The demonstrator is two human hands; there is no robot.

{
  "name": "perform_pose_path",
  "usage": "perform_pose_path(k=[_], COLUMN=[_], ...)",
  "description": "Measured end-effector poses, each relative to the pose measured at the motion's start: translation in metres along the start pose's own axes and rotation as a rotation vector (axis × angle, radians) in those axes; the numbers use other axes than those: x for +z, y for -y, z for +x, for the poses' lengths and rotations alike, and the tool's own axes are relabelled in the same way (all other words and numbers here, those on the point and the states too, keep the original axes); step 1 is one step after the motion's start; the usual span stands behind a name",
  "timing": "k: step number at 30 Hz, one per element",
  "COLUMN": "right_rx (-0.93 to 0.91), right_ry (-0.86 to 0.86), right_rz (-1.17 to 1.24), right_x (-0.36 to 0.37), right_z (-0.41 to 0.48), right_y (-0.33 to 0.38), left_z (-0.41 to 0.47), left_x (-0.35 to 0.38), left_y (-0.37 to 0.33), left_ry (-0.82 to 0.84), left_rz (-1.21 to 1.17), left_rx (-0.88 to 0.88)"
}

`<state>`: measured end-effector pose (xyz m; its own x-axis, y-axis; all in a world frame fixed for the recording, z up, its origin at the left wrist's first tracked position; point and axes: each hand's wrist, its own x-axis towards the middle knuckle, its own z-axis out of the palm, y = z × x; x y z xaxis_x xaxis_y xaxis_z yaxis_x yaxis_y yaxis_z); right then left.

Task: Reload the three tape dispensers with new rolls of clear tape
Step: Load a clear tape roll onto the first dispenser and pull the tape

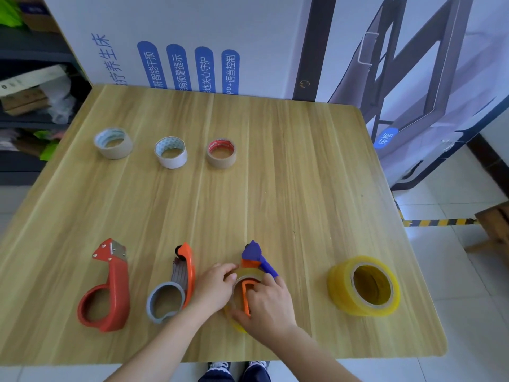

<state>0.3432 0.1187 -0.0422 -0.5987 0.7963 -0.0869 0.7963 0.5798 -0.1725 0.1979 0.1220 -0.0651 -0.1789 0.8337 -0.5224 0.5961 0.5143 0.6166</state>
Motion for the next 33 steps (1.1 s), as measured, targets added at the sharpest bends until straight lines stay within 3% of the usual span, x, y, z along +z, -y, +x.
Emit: perform_pose_path(k=[5,11,16,20,26,33], right_rx=[0.024,0.17,0.316,0.321,0.148,0.092], right_ry=[0.262,0.339,0.329,0.282,0.227,-0.047], right_rz=[-0.064,0.128,0.619,1.155,1.383,1.398], right_x=[0.005,0.003,-0.024,-0.06,-0.109,-0.153], right_z=[0.004,0.007,0.014,0.022,0.031,0.034], right_y=[0.008,0.01,-0.01,-0.01,-0.001,0.021], left_z=[-0.002,-0.006,-0.003,-0.003,-0.009,-0.043], left_x=[-0.004,-0.012,-0.031,-0.047,-0.087,-0.124], left_y=[0.003,-0.002,-0.013,-0.023,-0.056,-0.097], left_ry=[0.005,0.026,-0.131,-0.091,0.058,-0.108], left_rz=[-0.068,-0.264,-0.725,-0.985,-1.136,-1.153], left_rx=[-0.032,-0.044,-0.143,-0.187,0.028,0.4])
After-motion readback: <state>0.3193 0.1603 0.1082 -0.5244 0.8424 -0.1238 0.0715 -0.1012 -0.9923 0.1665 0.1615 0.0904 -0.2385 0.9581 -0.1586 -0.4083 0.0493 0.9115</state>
